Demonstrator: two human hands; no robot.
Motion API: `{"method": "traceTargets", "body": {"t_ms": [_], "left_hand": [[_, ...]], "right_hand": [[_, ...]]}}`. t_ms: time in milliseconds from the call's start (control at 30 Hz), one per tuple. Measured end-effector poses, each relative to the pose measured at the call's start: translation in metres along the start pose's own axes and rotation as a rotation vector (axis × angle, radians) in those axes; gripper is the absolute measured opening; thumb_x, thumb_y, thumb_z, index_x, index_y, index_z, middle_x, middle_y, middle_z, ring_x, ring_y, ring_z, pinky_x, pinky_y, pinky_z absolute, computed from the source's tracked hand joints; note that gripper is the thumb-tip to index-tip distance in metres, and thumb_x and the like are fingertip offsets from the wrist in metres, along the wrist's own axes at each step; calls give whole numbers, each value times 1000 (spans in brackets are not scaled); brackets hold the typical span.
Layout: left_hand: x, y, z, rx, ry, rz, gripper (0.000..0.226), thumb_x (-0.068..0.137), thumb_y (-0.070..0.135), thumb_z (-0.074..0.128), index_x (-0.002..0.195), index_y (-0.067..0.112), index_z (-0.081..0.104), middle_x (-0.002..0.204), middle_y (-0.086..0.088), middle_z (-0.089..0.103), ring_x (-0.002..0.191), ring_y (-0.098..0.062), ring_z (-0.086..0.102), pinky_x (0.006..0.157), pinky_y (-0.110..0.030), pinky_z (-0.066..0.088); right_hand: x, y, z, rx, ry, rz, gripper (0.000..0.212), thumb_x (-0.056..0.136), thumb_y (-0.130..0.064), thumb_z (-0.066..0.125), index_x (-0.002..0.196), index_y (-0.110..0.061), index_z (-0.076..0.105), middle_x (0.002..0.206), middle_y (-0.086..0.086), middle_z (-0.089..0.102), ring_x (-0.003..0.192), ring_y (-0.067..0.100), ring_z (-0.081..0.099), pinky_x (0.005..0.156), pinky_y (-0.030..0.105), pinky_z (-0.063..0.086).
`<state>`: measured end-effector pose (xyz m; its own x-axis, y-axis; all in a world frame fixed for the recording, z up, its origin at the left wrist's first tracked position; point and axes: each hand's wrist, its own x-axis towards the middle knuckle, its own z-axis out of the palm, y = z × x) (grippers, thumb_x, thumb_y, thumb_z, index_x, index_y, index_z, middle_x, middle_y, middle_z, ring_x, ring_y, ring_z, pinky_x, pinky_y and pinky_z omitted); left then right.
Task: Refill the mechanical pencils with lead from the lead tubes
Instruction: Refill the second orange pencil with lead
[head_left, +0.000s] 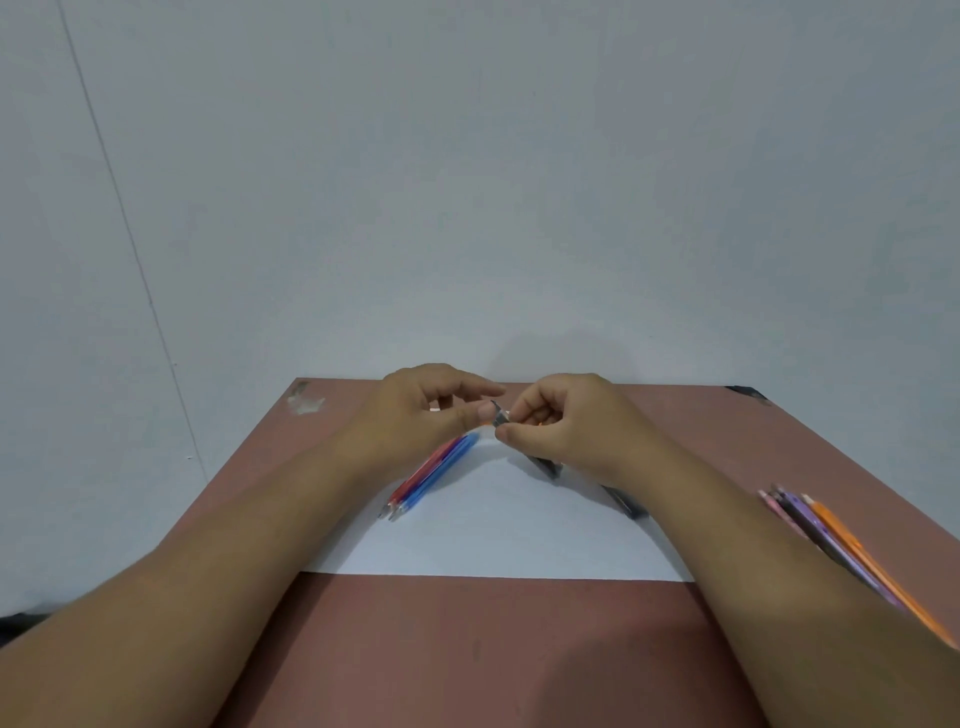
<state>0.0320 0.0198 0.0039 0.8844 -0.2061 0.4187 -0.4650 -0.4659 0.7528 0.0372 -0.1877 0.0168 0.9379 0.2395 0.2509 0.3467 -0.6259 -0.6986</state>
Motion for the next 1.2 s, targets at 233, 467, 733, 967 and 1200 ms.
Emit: {"method": "traceTargets", "body": {"t_ms": [233,467,733,967,1200], "left_hand": [[3,5,3,-178,15,-76,15,94,18,68,103,24,78,95,11,78,93,0,71,77,-9,51],[7,3,9,-62,31,-115,25,101,24,59,88,34,78,94,15,76,92,-3,68,95,-39,53],[9,9,11,-54,186,-65,40,103,17,55,72,36,72,74,18,70,70,3,60,71,-23,45],[4,19,10,-9,263,-11,27,102,20,57,84,32,72,76,24,69,74,8,60,65,-5,41],[1,23,13,68,266,74,15,98,19,64,103,22,78,84,26,68,82,9,62,73,-4,45]], "right_hand": [[-2,-4,4,91,-1,-28,16,82,-37,82,85,-24,74,74,-7,74,64,2,63,71,30,55],[-1,-4,3,111,-21,-11,14,83,-33,82,87,-22,75,76,-5,75,74,14,71,83,45,60],[-7,-10,2,243,-20,-16,15,79,-27,86,89,-19,77,80,6,75,68,10,66,81,41,59],[-6,-11,1,191,-14,-32,26,84,-15,79,101,-34,74,92,-6,75,81,20,72,78,36,63],[-1,-8,-3,60,99,-39,31,85,-14,80,105,-37,74,96,-21,69,88,-3,63,76,15,48]]}}
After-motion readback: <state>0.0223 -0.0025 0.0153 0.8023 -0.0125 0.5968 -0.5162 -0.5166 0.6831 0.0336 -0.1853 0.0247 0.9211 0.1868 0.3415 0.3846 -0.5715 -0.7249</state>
